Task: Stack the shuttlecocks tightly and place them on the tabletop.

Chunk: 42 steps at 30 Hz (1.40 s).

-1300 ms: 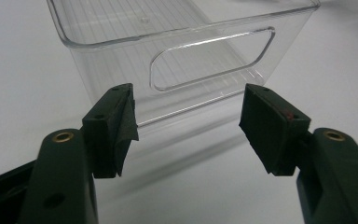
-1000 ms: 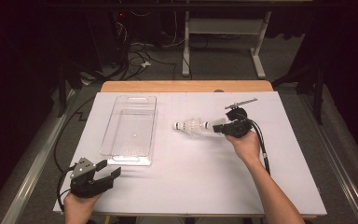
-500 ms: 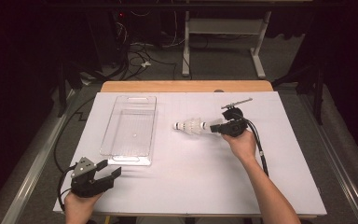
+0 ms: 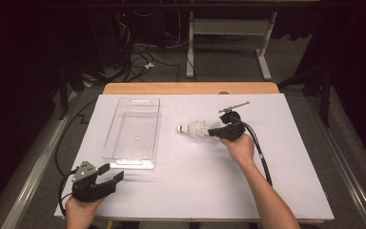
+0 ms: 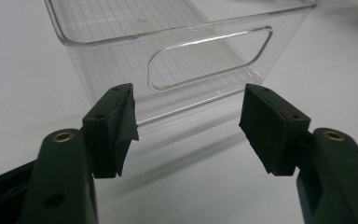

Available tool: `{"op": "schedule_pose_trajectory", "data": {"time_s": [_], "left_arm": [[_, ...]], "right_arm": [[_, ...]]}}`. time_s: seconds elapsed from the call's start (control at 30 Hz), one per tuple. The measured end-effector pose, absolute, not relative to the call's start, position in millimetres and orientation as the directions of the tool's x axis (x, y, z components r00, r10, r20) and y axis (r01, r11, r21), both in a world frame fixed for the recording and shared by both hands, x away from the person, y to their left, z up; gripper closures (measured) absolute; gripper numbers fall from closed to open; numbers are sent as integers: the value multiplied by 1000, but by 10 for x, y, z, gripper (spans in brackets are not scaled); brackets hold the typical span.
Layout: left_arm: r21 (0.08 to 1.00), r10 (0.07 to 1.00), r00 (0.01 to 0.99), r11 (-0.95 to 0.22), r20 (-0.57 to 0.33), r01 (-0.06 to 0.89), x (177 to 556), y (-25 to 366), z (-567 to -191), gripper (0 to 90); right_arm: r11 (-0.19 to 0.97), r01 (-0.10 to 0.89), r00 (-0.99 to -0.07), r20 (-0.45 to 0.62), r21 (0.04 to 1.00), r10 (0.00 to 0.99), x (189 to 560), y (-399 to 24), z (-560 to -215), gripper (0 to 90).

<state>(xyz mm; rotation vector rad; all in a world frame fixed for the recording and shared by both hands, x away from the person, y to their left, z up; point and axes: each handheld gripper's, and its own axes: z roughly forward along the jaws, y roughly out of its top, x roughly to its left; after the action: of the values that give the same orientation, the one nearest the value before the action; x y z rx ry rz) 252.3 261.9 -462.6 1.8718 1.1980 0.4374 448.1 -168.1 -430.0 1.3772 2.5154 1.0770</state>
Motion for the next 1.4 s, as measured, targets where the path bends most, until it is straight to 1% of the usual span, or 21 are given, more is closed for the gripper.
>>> {"op": "schedule_pose_trajectory", "data": {"time_s": [0.7, 1.2, 1.4], "left_arm": [[801, 864, 482, -184, -144, 570, 2530, 2616, -4629, 368], [801, 864, 484, -186, -143, 570, 2531, 2614, -4630, 368], [801, 863, 485, -186, -144, 569, 2534, 2622, -4630, 368]], "right_arm": [[350, 699, -612, 269, 624, 744, 4507, -1536, -4333, 900], [367, 674, -639, 256, 642, 725, 4536, -1392, -4288, 900], [368, 673, -636, 249, 641, 730, 4561, -1369, -4340, 898]]}}
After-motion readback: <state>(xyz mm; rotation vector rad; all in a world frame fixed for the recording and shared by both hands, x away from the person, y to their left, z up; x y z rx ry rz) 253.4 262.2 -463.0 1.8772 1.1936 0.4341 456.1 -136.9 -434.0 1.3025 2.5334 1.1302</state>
